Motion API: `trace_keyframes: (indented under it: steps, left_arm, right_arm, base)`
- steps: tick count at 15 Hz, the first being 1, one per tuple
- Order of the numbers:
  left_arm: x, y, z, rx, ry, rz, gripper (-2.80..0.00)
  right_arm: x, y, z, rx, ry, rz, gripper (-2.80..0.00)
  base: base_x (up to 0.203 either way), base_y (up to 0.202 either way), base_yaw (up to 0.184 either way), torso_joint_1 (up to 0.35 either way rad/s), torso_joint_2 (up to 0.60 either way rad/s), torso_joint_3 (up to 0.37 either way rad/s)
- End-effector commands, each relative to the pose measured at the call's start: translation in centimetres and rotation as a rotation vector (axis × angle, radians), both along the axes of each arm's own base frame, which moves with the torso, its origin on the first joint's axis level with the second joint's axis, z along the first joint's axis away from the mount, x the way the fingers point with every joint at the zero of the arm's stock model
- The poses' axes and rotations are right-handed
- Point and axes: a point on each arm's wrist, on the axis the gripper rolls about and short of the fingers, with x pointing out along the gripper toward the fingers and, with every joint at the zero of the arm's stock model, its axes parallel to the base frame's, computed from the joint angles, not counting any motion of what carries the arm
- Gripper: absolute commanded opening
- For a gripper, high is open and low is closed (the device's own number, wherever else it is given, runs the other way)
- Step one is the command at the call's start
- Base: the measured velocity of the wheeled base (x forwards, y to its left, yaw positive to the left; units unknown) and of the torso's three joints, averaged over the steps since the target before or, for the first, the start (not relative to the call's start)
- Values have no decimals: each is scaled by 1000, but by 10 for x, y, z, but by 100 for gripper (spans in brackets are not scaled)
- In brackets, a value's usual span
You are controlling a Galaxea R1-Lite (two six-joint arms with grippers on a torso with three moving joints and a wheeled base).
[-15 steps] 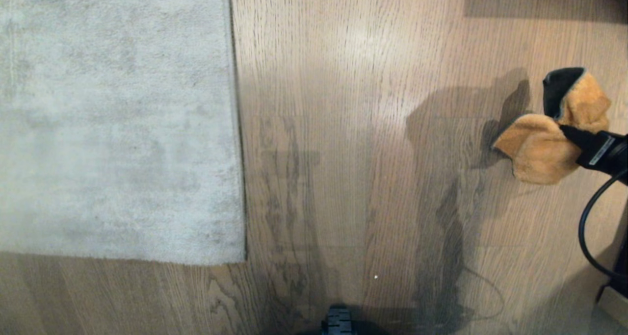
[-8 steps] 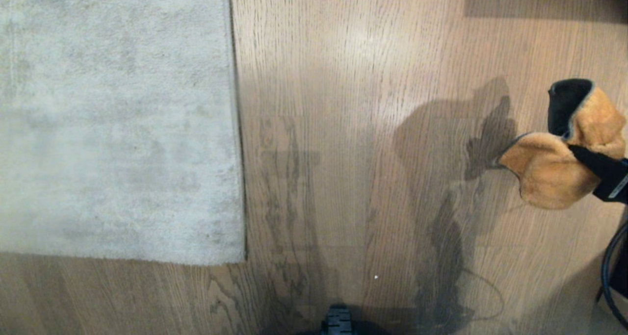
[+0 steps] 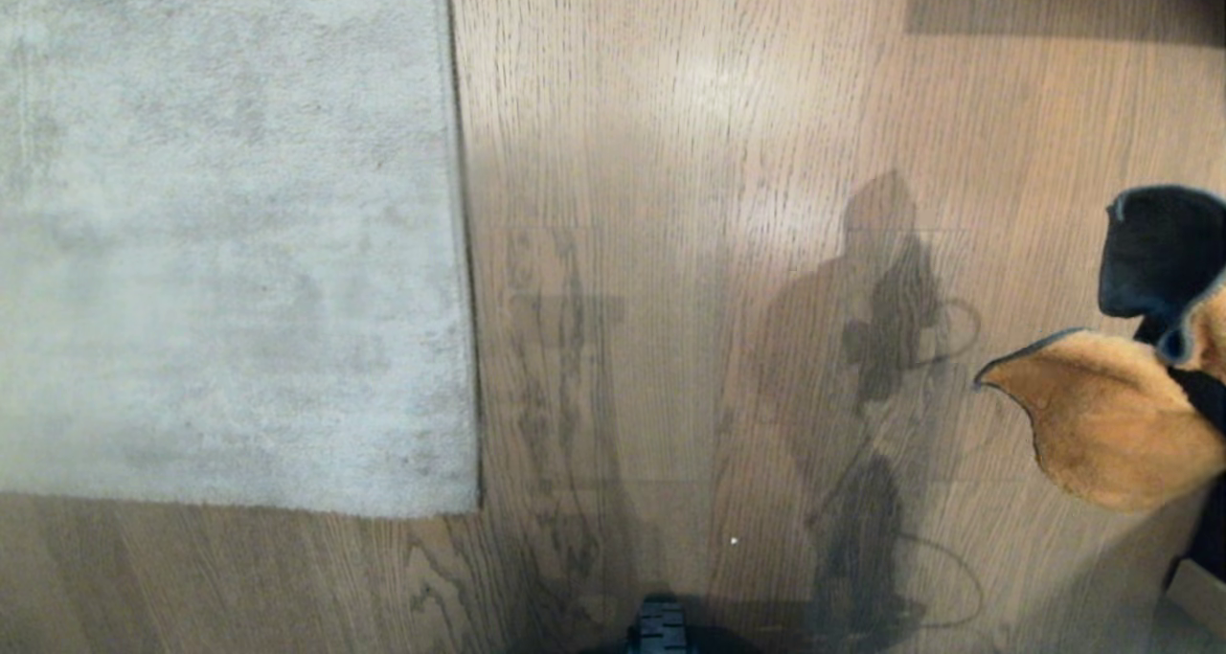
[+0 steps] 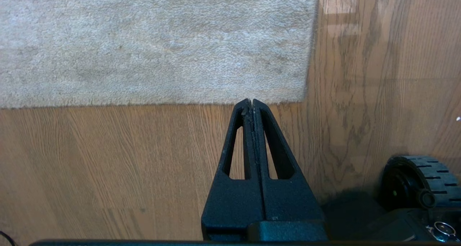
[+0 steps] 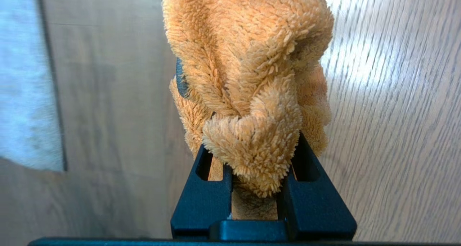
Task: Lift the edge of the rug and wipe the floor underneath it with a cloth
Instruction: Pick up the rag
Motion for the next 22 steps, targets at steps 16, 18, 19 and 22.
trace_keyframes:
  steps: [16,18,19,22]
  left_arm:
    - [0,0,0,0,0,0,-280]
    - [0,0,0,0,0,0,-280]
    - [0,0,0,0,0,0,-280]
    - [0,0,0,0,0,0,-280]
  right_arm:
    - [-101,0,-62,-70,-95,-146,-280]
    - [-105,0,-76,-107,-81,-158,-280]
    - [-107,0,-84,-127,-75,-162,-280]
    - [-111,-1,-103,-161,2,-172,-280]
  base:
    - [0,0,0,0,0,0]
    - [0,0,0,0,0,0]
    - [0,0,0,0,0,0]
    - [0,0,0,0,0,0]
